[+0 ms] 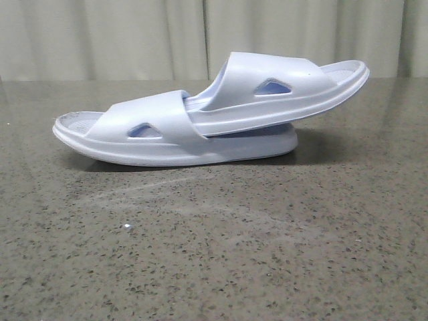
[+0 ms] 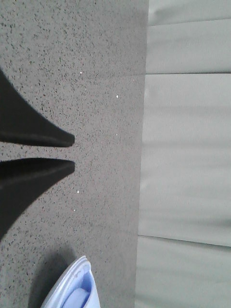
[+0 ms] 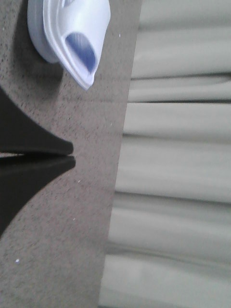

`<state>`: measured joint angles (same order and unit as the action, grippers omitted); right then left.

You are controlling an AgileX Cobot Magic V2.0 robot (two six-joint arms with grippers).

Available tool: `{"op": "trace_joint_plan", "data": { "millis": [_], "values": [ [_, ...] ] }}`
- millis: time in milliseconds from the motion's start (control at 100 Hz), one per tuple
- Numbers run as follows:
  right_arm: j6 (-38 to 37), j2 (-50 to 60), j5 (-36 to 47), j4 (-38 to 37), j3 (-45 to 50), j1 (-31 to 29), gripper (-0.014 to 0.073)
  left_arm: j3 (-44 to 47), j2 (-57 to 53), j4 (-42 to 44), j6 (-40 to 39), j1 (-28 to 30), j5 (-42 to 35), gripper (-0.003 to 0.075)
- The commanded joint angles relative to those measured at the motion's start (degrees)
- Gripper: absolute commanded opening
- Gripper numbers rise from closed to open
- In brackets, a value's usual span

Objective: Insert blue slippers together front up

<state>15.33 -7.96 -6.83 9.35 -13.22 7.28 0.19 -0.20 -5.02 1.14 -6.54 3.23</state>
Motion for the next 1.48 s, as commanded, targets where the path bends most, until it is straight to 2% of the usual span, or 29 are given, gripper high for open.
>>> {"op": "trace_joint_plan", "data": {
  "millis": [0, 100, 180, 370, 560, 1470],
  "values": [
    [-3.9, -0.4, 7.9, -0.8, 1.6, -4.0, -0.0107, 0.4, -1.7, -0.5, -0.5, -0.6, -4.7, 0.0016],
    [-10.6, 0.9, 8.0, -4.3, 4.4, -8.3, -0.0107, 0.4, -1.7, -0.5, -0.5, -0.6, -4.7, 0.0016],
    [-14.5, 3.2, 8.1, -7.9, 6.6, -9.2, -0.0107, 0.4, -1.7, -0.5, -0.5, -0.6, -4.7, 0.0016],
    [-14.4, 9.9, 8.3, -8.0, 11.5, -9.2, -0.0107, 0.4, -1.7, -0.5, -0.5, -0.6, -4.7, 0.0016],
    [-15.3, 9.7, 10.5, -8.6, 15.0, -9.2, -0.0107, 0.4, -1.7, -0.5, -0.5, -0.6, -4.7, 0.0016],
    [-16.8, 9.7, 8.9, -10.2, 15.0, -9.2, -0.0107, 0.4, -1.7, -0.5, -0.5, -0.6, -4.7, 0.0016]
  ]
}}
